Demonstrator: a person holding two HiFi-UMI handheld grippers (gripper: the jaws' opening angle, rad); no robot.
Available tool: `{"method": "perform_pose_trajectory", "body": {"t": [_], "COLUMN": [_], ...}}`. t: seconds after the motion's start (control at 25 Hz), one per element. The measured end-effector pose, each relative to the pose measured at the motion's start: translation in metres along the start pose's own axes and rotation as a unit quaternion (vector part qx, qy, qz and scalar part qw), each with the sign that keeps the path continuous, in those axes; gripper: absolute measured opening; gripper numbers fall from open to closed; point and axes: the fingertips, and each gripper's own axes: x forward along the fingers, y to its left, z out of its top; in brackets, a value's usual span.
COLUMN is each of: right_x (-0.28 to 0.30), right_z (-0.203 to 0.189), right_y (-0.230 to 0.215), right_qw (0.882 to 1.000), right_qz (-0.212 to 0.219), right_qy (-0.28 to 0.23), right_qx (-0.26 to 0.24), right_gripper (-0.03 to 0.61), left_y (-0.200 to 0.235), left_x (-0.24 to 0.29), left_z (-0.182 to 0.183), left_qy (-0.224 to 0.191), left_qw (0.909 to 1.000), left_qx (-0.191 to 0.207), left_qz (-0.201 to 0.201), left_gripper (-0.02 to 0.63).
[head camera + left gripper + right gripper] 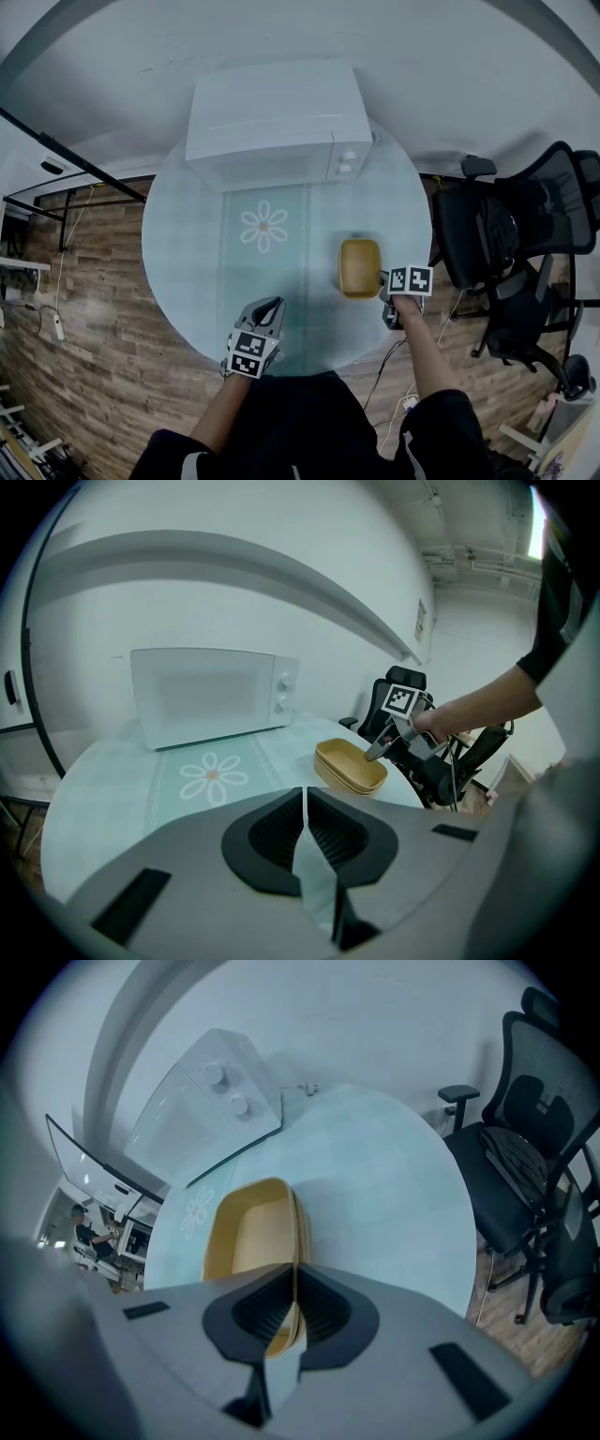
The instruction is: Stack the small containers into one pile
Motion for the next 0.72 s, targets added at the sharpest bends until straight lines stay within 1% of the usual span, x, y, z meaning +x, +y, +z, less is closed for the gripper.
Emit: {"method": "perform_pose_trajectory", "body": {"t": [0.28,0.56,0.72], "right_x": [-0.006,-0.0019,-0.0011], "right_z": [0.005,0.0004,0.0004], "right_y": [0.0011,0.0004,0.0009], "right_qw": [0.999,0.999,0.999], "right_qz": [0.006,-0.001,0.004], "right_qy": [-0.035,-0.033,-0.039], "right_qx": [0.003,0.002,0.008], "right_gripper": [0.034,0.034,0.034], "left_y": [-0.0026,-0.004,-0.0046], "left_x": [0.0018,-0.0019,-0.0054], "left_z": [-0.0011,-0.0017,-0.0041], "left_qy": [0.001,0.002,0.003], "left_qw": [1.0,1.0,1.0], "left_qx": [0.002,0.005,0.005], "left_qz": [-0.005,-0.003,0.001], "left_gripper": [0.025,0.025,0.025]}}
